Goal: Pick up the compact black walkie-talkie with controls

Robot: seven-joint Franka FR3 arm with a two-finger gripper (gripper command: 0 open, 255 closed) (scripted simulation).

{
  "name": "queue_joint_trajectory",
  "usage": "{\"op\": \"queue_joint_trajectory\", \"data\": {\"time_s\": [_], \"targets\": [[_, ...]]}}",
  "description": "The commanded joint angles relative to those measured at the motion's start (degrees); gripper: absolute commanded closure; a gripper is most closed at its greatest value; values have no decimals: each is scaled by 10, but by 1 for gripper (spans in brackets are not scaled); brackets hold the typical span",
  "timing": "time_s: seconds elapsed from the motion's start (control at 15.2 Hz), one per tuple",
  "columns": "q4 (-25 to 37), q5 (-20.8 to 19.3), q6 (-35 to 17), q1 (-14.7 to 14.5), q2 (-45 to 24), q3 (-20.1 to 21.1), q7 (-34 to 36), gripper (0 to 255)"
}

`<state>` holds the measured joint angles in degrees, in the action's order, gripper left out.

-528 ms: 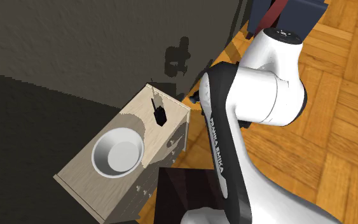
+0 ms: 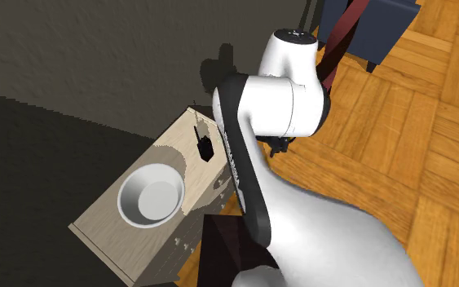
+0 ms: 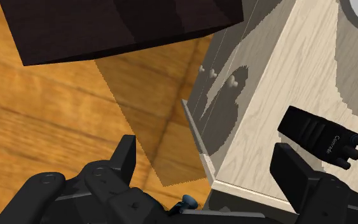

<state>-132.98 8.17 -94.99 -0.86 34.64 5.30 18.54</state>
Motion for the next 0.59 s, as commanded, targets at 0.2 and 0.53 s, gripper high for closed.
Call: {"op": "queue_joint_trajectory", "data": {"time_s": [0.2, 0.53], "targets": [[40, 8, -32, -12, -81, 57, 71, 0], [102, -2, -58, -21, -182, 110, 147, 0]]}}
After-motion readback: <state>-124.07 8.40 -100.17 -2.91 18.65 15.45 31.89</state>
